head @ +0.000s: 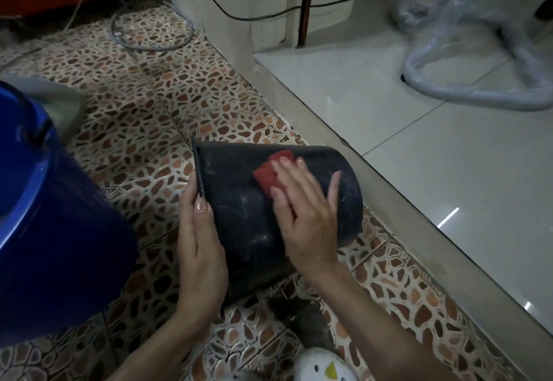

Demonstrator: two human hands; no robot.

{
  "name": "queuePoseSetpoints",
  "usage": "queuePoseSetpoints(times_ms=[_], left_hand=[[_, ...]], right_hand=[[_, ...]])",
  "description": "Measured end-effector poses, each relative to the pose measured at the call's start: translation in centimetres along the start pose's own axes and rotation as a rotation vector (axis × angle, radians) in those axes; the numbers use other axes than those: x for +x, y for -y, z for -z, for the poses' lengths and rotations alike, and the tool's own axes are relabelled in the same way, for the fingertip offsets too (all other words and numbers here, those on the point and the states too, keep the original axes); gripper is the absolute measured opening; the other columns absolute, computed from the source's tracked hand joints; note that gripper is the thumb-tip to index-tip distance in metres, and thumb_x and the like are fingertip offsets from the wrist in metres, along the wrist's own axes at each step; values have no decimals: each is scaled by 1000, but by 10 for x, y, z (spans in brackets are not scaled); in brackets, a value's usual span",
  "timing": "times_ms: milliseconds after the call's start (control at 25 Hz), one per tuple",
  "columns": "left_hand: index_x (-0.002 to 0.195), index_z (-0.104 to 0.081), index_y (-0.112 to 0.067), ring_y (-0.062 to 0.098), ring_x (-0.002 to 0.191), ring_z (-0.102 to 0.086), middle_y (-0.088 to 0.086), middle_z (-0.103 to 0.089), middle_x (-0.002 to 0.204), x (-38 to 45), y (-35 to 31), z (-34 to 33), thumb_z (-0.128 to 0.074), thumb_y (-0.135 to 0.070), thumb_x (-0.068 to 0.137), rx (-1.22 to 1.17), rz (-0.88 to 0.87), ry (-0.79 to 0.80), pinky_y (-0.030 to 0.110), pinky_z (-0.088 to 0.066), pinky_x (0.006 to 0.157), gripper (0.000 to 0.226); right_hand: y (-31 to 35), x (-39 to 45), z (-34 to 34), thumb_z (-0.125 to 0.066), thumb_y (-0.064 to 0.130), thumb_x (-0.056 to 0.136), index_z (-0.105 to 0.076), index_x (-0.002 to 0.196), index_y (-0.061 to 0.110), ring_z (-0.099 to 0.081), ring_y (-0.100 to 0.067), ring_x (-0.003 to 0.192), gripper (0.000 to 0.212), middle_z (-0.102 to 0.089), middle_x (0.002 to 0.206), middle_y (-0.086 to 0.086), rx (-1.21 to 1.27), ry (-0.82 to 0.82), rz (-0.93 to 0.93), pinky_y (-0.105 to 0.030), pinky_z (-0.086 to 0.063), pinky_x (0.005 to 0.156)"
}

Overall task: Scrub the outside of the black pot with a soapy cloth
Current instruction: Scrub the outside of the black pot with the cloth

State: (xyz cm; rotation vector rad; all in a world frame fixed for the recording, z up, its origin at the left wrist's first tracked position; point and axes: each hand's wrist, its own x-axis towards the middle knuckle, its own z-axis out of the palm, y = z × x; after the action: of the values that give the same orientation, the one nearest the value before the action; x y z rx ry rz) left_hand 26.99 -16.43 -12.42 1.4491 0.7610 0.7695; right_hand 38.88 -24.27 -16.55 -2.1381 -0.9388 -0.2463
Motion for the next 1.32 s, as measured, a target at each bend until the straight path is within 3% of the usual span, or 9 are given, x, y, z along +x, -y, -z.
queuePoseSetpoints(times_ms=[280, 400, 480, 640, 840, 960, 1080, 1200, 1320], left_hand=[[141, -38, -44, -21, 117, -49, -47, -48, 125, -3, -8, -1, -30, -37, 108, 3, 58, -2, 16, -47, 94, 35], [146, -36, -41, 3, 127, -52, -15, -50, 143, 25, -8, 3, -33, -57, 100, -33, 187, -20, 42, -44, 105, 50], [152, -32, -39, 15, 143, -39, -5, -38, 158, 45, -14, 0, -28, -79, 88, -13, 277, -8, 46, -33, 116, 75], [155, -32, -24, 3, 142, -39, -4, -44, 155, 42, -21, -7, -18, -55, 102, 94, 140, -8, 27, -33, 118, 63], [148, -36, -30, -35, 96, -51, -44, -53, 109, 22, -23, -9, -27, -30, 108, -44, 100, 73, -6, -42, 73, 41], [154, -32, -26, -37, 110, -40, -29, -44, 144, 22, -17, -5, -29, -33, 107, -14, 63, 75, -8, -36, 84, 48], [157, -25, -23, -32, 128, -24, -22, -27, 159, 29, -13, 3, -31, -28, 108, 89, -4, 66, -7, -26, 98, 50], [156, -26, -20, -27, 135, -23, -32, -27, 151, 25, -10, 10, -30, -21, 107, 178, -113, 88, -4, -22, 104, 49], [156, -26, -16, -17, 141, -27, -24, -30, 154, 13, 0, 14, -27, -21, 105, 149, -162, 123, 3, -25, 110, 51]], right_hand=[[-70, 14, 44, -40, 37, 103, -48, 141, 24, -48, -16, 129, 41, -53, 139, 3, 173, -155, -565, -30, -38, 106], [-17, 14, 44, -43, 32, 103, -51, 138, 25, -47, -5, 128, 37, -53, 140, 8, 335, -257, -423, -22, -41, 108], [30, 11, 27, -41, 33, 102, -52, 138, 22, -41, -8, 138, 39, -49, 145, 8, 303, -108, -108, -37, -31, 118], [55, 10, -2, -19, 49, 103, -44, 145, 23, -24, -11, 147, 55, -41, 152, 7, 16, 147, 87, -56, 3, 120], [-15, 21, 13, -19, 60, 99, -42, 145, 29, -23, -11, 147, 60, -39, 152, 11, -66, 101, -177, -48, 13, 119], [-52, 29, 29, -32, 48, 102, -44, 144, 25, -30, -16, 145, 49, -43, 149, 7, 0, 51, -383, -35, -7, 119], [-61, 27, 46, -38, 33, 104, -51, 136, 21, -55, -17, 118, 37, -58, 120, 6, 170, -115, -567, -22, -41, 89], [-2, 19, 50, -43, 27, 104, -46, 134, 26, -56, 7, 102, 31, -54, 114, 22, 327, -204, -347, -15, -51, 82], [53, 1, 20, -48, 26, 100, -56, 130, 22, -53, -12, 126, 31, -53, 136, 14, 224, -47, 80, -51, -36, 112]])
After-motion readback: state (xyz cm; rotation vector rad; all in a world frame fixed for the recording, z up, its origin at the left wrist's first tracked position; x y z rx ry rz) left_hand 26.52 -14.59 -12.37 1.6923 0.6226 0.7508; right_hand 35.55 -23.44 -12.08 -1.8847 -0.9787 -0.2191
